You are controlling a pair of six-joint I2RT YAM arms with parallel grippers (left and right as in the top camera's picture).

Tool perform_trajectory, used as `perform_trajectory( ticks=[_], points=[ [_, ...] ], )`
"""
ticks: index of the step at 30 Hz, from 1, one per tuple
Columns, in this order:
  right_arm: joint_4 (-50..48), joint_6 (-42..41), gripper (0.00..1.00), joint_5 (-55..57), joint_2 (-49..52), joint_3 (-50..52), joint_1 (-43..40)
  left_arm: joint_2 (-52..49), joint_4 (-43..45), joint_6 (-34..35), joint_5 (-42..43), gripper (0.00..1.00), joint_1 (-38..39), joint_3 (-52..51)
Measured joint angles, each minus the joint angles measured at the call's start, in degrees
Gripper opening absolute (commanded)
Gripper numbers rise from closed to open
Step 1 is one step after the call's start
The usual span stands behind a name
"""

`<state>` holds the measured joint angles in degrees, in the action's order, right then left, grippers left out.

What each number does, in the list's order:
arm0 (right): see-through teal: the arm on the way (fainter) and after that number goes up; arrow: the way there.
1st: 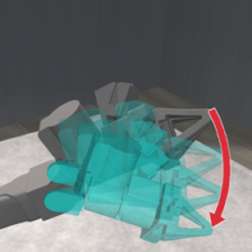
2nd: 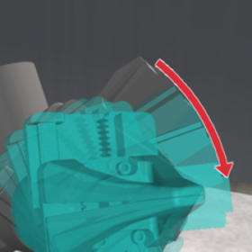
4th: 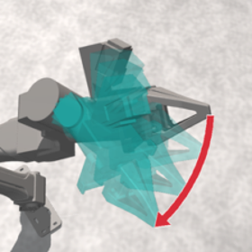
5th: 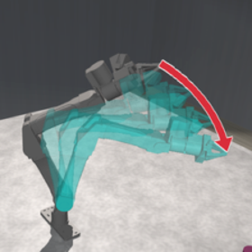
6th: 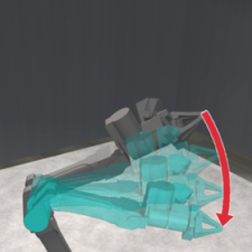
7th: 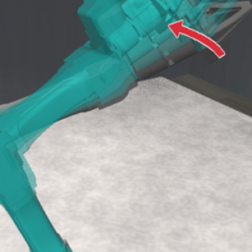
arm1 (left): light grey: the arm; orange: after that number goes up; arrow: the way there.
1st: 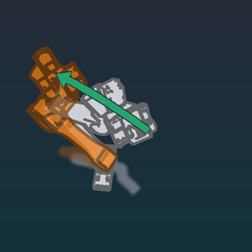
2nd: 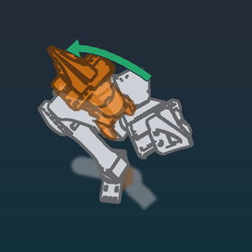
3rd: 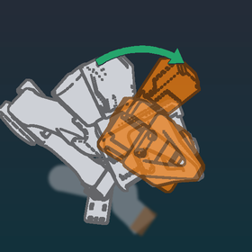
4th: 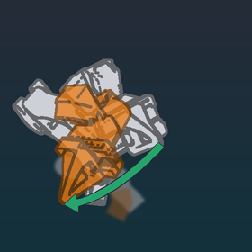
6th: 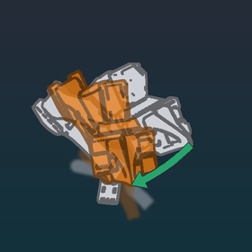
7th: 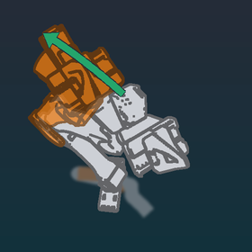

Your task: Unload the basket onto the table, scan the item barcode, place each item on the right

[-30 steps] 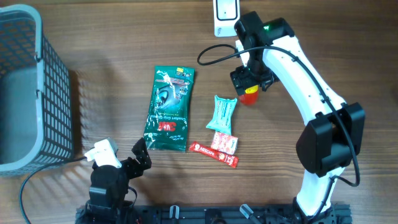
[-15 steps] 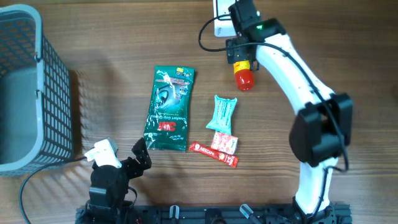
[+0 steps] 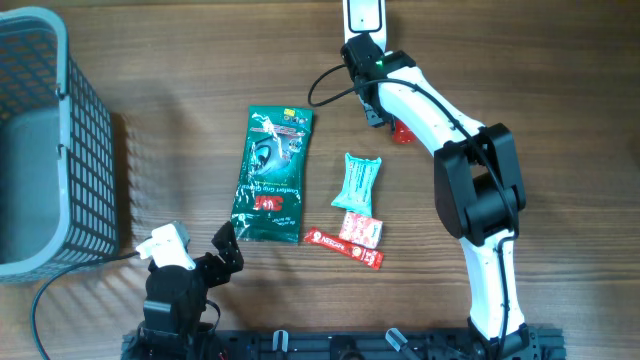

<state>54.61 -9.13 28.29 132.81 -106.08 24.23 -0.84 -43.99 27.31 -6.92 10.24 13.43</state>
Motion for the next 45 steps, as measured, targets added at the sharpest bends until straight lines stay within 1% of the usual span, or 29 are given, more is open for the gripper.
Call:
perform_trajectory(
  ticks=[4, 7, 8, 9, 10, 13, 14, 16, 18, 19, 20, 22, 31, 34, 36, 37, 38, 40, 42, 45],
  points=[
    [1.62, 0.28, 0.39, -2.16, 0.0, -0.48, -0.39, 0.0, -0.02, 0.02, 0.02, 1.0, 0.0, 0.0],
    [9.14, 1.27, 0.4, -11.93, -0.09, -3.43, -1.92, 0.0, 0.0, 0.02, 0.0, 1.0, 0.0, 0.0],
    [12.33, 2.25, 0.41, -17.4, -0.09, -4.63, -2.6, 0.0, 0.0, 0.0, 0.0, 1.0, 0.0, 0.0],
    [14.43, 3.69, 0.43, -23.67, -0.09, -5.46, -3.21, 0.0, 0.0, 0.02, 0.0, 1.0, 0.0, 0.0],
    [15.3, 5.68, 0.49, -30.16, -0.2, -5.84, -3.82, 0.0, 0.0, 0.0, 0.02, 1.0, 0.0, 0.0],
    [15.41, 10.73, 0.59, -42.45, -0.37, -5.6, -5.64, 0.0, 0.0, 0.0, 0.0, 1.0, 0.0, 0.0],
    [13.99, 12.04, 0.64, -45.57, -0.52, -4.37, -6.62, 0.0, 0.0, 0.02, 0.0, 1.0, 0.0, 0.0],
    [11.85, 13.49, 0.68, -49.0, -0.85, -0.7, -8.7, 0.0, 0.0, 0.0, 0.0, 1.0, 0.0, 0.0],
    [10.12, 13.99, 0.75, -51.08, -0.87, 2.51, -11.47, 0.0, 0.0, 0.0, 0.0, 1.0, 0.0, 0.0],
    [9.49, 13.99, 0.75, -51.06, -0.87, 2.91, -12.2, 0.0, 0.0, 0.0, 0.02, 1.0, 0.0, 0.0],
    [8.87, 13.92, 0.79, -50.75, -0.87, 3.21, -13.03, 0.0, 0.0, 0.02, 0.0, 1.0, 0.0, 0.0],
    [8.09, 13.05, 0.99, -47.69, -1.27, 3.39, -13.94, 0.0, 0.0, 0.0, 0.0, 1.0, 0.0, 0.0],
    [8.52, 10.47, 1.0, -36.48, -3.3, 3.3, -13.33, 0.0, -0.02, 0.0, 0.0, 1.0, 0.0, 0.0],
    [8.26, 10.19, 1.0, -34.32, -12.52, 2.73, -12.22, 0.0, -0.02, 0.0, 0.0, 1.0, 0.0, 0.0],
    [8.48, 9.73, 1.0, -31.54, -21.92, 1.92, -9.46, 0.0, -0.02, 0.0, 0.0, 1.0, 0.0, 0.0],
    [8.55, 9.25, 1.0, -30.49, -23.76, 1.46, -8.39, 0.0, 0.0, 0.0, 0.02, 1.0, 0.0, 0.0],
    [9.2, 8.24, 1.0, -27.15, -24.22, 1.7, -7.08, 0.0, 0.0, 0.02, 0.0, 1.0, 0.0, 0.0],
    [8.31, 6.4, 1.0, -21.42, -24.17, 5.68, -4.92, 0.0, 0.0, 0.02, 0.0, 1.0, 0.0, 0.0],
    [4.61, 4.81, 1.0, -15.78, -23.91, 13.94, -1.38, 0.0, 0.0, 0.0, 0.0, 1.0, 0.0, 0.0],
    [-7.82, 4.87, 1.0, -11.89, -23.61, 24.76, 0.5, 0.02, -0.07, 0.0, 0.02, 1.0, 0.0, 0.0]
  ],
)
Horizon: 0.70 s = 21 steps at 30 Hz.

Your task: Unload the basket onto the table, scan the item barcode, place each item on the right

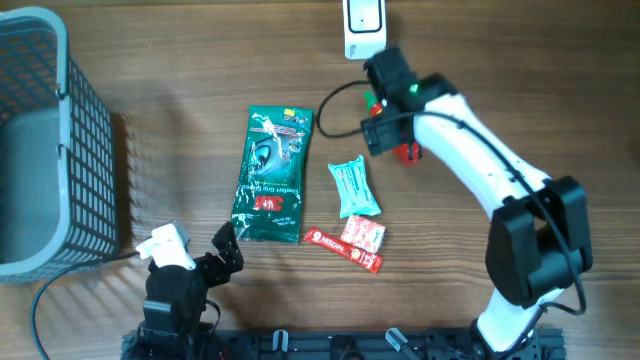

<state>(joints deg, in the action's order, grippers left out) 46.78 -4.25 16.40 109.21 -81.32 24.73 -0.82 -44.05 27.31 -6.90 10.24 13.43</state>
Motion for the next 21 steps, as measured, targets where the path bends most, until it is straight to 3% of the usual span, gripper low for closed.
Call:
perform_trajectory(
  ticks=[3, 9, 16, 19, 21],
  points=[
    [-6.95, 1.75, 1.0, 4.26, 0.37, 7.48, -0.17, 0.02, 0.04, 0.0, -0.02, 1.0, 0.0, 0.0],
    [-13.6, 7.02, 1.0, 4.74, 1.14, 8.98, -0.35, 0.02, 0.04, 0.0, -0.02, 1.0, 0.0, 0.0],
    [-9.46, 7.34, 0.64, -6.05, 4.92, 7.87, -5.84, 0.02, 0.04, 0.0, 0.0, 1.0, 0.0, 0.0],
    [-8.41, 6.95, 0.56, -11.15, 5.01, 7.76, -6.27, 0.02, 0.04, 0.0, -0.02, 1.0, 0.0, 0.0],
    [-7.28, 6.95, 0.56, -15.45, 5.14, 7.23, -6.36, 0.02, 0.04, 0.02, 0.0, 1.0, 0.0, 0.0]
  ],
)
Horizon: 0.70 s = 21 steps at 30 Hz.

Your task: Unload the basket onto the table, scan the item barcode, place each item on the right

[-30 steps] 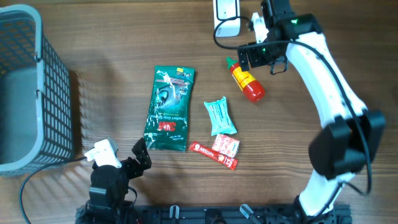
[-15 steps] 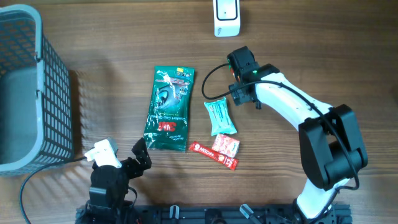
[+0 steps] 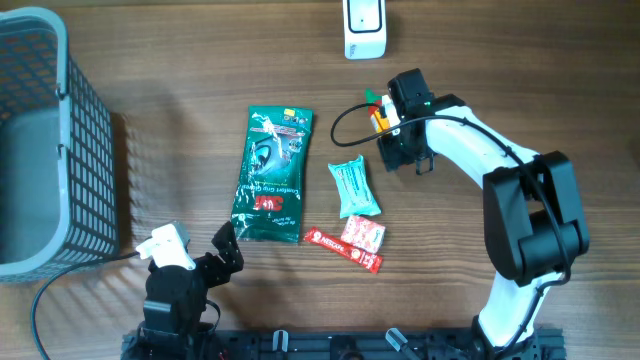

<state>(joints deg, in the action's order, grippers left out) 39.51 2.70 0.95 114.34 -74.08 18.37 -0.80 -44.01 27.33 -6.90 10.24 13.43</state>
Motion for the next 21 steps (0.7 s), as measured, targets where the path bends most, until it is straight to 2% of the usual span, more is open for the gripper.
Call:
perform_trajectory(
  ticks=[8, 15, 19, 21],
  points=[
    [9.4, 2.4, 0.53, -18.14, -0.52, -3.43, 0.0, 0.0, 0.0, -0.02, -0.02, 1.0, 0.0, 0.0],
    [24.65, 8.22, 0.5, -38.77, -19.12, -3.85, -0.81, 0.0, 0.0, -0.02, -0.02, 1.0, 0.0, 0.0],
    [27.8, 10.29, 0.47, -44.0, -21.24, -2.84, -0.81, 0.0, 0.0, -0.02, -0.02, 1.0, 0.0, 0.0],
    [29.27, 13.92, 0.43, -49.44, -21.24, -1.53, -0.81, 0.0, 0.0, -0.02, -0.02, 1.0, 0.0, 0.0]
  ],
)
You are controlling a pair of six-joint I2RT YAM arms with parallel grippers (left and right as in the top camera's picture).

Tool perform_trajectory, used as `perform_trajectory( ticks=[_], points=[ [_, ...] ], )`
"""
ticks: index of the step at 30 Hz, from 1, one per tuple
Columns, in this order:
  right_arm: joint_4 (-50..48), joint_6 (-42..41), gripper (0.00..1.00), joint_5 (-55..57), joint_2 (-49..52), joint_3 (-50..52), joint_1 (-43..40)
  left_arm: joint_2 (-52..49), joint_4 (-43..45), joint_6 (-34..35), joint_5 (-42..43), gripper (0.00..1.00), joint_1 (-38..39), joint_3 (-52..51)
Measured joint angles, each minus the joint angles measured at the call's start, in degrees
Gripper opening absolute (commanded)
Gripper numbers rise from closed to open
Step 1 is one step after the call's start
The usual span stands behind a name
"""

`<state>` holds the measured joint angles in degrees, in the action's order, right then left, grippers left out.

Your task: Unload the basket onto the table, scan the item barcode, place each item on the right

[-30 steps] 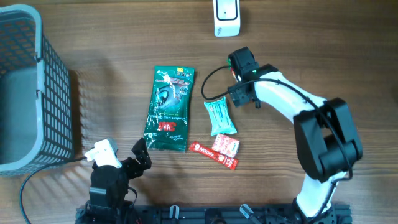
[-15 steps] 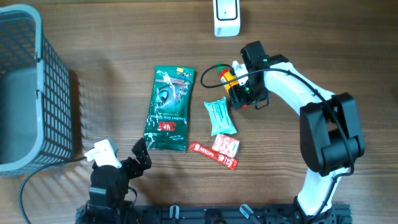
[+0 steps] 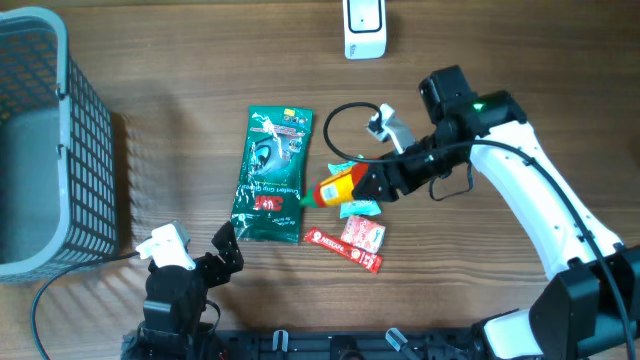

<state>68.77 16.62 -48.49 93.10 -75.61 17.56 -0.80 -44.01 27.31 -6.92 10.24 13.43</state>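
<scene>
My right gripper [image 3: 362, 183] is shut on a small orange-yellow bottle [image 3: 335, 188] with a red band and a green cap. The bottle lies sideways with its cap pointing left, just above the teal packet [image 3: 358, 208] and next to the green packet [image 3: 272, 175]. The white barcode scanner [image 3: 362, 25] stands at the table's far edge, well away from the bottle. My left gripper [image 3: 228, 248] rests near the front edge, open with nothing in it.
A red-and-white sachet [image 3: 363, 232] and a red bar [image 3: 342, 250] lie in front of the teal packet. A grey wire basket [image 3: 60, 120] stands at the far left. A black cable [image 3: 345, 115] loops from the right wrist.
My right gripper has moved down and to the left, from right of the teal packet's top to over it. The bottle now shows fully, lying sideways. The left arm has not moved.
My right gripper was first just below the scanner with a red item showing in it. Then it was lower, and the teal packet lay tilted and shifted slightly left. After that it was further from the scanner, and now it holds the bottle over the packets.
</scene>
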Motion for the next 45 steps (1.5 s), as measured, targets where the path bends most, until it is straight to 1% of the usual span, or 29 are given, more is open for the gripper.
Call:
perform_trajectory(
  ticks=[3, 8, 9, 11, 12, 13, 15, 18, 20, 22, 23, 25, 28, 30, 32, 33, 34, 35, 36, 37, 38, 39, 40, 41, 42, 43, 44, 45],
  points=[
    [3.02, 5.55, 0.43, -5.75, 0.0, 0.15, 0.0, 0.0, 0.0, 0.0, 0.0, 1.0, 0.0, 0.0],
    [7.08, 12.72, 0.43, -8.74, 0.0, 0.15, 0.0, 0.0, 0.0, 0.02, 0.02, 1.0, 0.0, 0.0],
    [7.06, 13.81, 0.43, -9.14, 0.0, 0.15, 0.0, 0.0, 0.0, 0.02, 0.0, 1.0, 0.0, 0.0],
    [3.48, 14.78, 0.44, -9.55, 0.0, 0.2, 0.0, 0.0, 0.0, 0.0, 0.0, 1.0, 0.0, 0.0],
    [-0.24, 12.96, 0.43, -8.63, -0.04, 0.44, 0.0, 0.0, 0.02, 0.0, 0.0, 1.0, 0.0, 0.0],
    [-6.56, 7.37, 0.43, -5.09, -0.04, 0.48, 0.0, 0.0, 0.0, 0.0, 0.0, 1.0, 0.0, 0.0],
    [-11.87, -1.16, 0.41, 3.65, -0.04, 0.46, 0.0, 0.0, -0.02, 0.0, 0.0, 1.0, 0.0, 0.0],
    [-12.15, -10.54, 0.41, 16.63, -0.04, -2.75, 0.0, 0.0, 0.0, 0.0, 0.0, 1.0, 0.0, 0.0],
    [-11.89, -16.0, 0.45, 27.69, -0.04, -7.13, 0.0, 0.0, 0.0, 0.0, 0.0, 1.0, 0.0, 0.0],
    [-12.9, -18.99, 0.46, 37.81, -0.04, -9.66, 0.13, 0.0, 0.0, 0.0, 0.0, 1.0, 0.0, 0.0],
    [-13.84, -20.33, 0.49, 42.95, -0.04, -9.97, 0.42, 0.0, -0.02, 0.02, 0.0, 1.0, 0.0, 0.0],
    [-15.52, -21.86, 0.5, 50.38, -0.04, -10.03, 1.07, 0.0, 0.0, 0.0, 0.0, 1.0, 0.0, 0.0],
    [-22.4, -23.02, 0.52, 60.74, 1.42, -10.27, 2.08, 0.0, 0.0, 0.02, 0.0, 1.0, 0.0, 0.0],
    [-27.28, -22.99, 0.52, 65.53, 4.92, -11.28, 2.29, 0.0, 0.0, 0.0, 0.0, 1.0, 0.0, 0.0],
    [-28.85, -21.81, 0.52, 69.94, 11.37, -15.37, 2.58, -0.04, 0.0, 0.0, 0.0, 1.0, 0.0, 0.0],
    [-28.83, -20.7, 0.55, 73.05, 16.55, -19.89, 3.08, -0.04, -0.02, 0.0, 0.02, 1.0, 0.0, 0.0],
    [-27.12, -18.43, 0.56, 77.13, 22.97, -26.8, 4.24, -0.04, 0.0, 0.0, 0.0, 1.0, 0.0, 0.0],
    [-27.69, -16.2, 0.57, 80.32, 26.71, -31.87, 5.03, 0.0, -0.13, 0.02, 0.0, 1.0, 0.0, 0.0],
    [-27.52, -14.62, 0.61, 83.67, 31.15, -36.57, 6.54, 0.0, -0.11, 0.0, 0.02, 1.0, 0.0, 0.0],
    [-28.63, -11.34, 0.62, 88.7, 35.1, -42.07, 7.72, 0.02, -0.17, 0.02, 0.02, 1.0, 0.0, 0.0],
    [-35.06, -6.82, 0.64, 93.77, 40.09, -47.28, 8.87, -0.04, -0.09, 0.0, 0.0, 1.0, 0.0, 0.0],
    [-41.0, -2.58, 0.66, 97.44, 42.56, -48.54, 9.68, -0.04, -0.11, 0.0, 0.0, 1.0, 0.0, 0.0],
    [-49.53, 3.3, 0.67, 101.5, 44.92, -48.78, 10.45, -0.04, -0.09, 0.02, 0.02, 1.0, 0.0, 0.0],
    [-63.41, 13.14, 0.68, 105.83, 48.52, -49.57, 11.3, 0.0, -0.15, 0.0, 0.04, 1.0, 0.0, 0.0],
    [-72.5, 20.13, 0.69, 108.67, 50.12, -49.11, 11.96, -0.02, -0.09, 0.02, 0.0, 1.0, 0.0, 0.0],
    [-85.74, 29.33, 0.69, 111.06, 52.65, -49.44, 12.57, 0.07, -0.2, 0.0, 0.09, 1.0, 0.0, 0.0],
    [-91.62, 37.35, 0.69, 112.93, 54.03, -49.48, 13.07, 0.0, -0.09, 0.0, 0.15, 1.0, 0.0, 0.0],
    [-92.76, 43.08, 0.69, 114.68, 54.8, -49.48, 13.77, 0.0, -0.13, 0.0, 0.17, 1.0, 0.0, 0.0]
  ],
)
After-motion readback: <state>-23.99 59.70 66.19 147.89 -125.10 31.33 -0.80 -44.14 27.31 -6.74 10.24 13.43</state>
